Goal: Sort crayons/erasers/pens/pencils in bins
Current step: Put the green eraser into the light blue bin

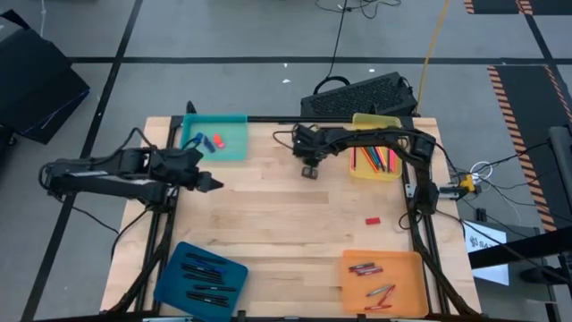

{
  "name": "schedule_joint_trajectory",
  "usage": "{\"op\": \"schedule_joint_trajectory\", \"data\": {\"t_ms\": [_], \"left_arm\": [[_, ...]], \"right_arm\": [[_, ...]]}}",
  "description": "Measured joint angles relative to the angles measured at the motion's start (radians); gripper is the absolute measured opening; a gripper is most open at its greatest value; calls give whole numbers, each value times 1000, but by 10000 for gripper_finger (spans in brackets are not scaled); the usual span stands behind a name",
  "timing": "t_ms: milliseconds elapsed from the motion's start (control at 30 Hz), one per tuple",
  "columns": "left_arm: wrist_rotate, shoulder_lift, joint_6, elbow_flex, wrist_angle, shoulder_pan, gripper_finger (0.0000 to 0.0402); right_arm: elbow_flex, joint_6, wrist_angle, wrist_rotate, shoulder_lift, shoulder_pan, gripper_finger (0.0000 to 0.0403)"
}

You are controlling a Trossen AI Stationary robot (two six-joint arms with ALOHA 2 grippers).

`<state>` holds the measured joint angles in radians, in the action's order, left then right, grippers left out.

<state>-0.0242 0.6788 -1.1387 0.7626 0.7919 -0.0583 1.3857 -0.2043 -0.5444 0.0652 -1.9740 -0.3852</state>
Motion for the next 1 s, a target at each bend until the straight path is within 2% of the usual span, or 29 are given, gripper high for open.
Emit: {"op": "schedule_joint_trajectory", "data": {"t_ms": [67, 167, 333, 467, 567, 667, 1000], "left_arm": [[-17, 9, -23, -38, -111, -6, 241], [-38, 32, -80, -128, -372, -7, 241], [-10, 130, -207, -287, -802, -10, 241], [21, 257, -282, -330, -993, -34, 241], [25, 358, -303, -301, -1050, -69, 241], [16, 451, -304, -255, -1083, -108, 241], [-107, 637, -216, -82, -1109, -145, 241]], "right_arm": [[3, -35, 7, -15, 65, 29, 48], [7, -91, 59, 19, 141, 78, 48], [6, -154, 157, 144, 231, 209, 48], [7, -193, 231, 218, 254, 296, 47], [6, -204, 250, 270, 251, 345, 47], [7, -172, 254, 273, 247, 368, 47], [7, -114, 210, 274, 245, 352, 47]]}}
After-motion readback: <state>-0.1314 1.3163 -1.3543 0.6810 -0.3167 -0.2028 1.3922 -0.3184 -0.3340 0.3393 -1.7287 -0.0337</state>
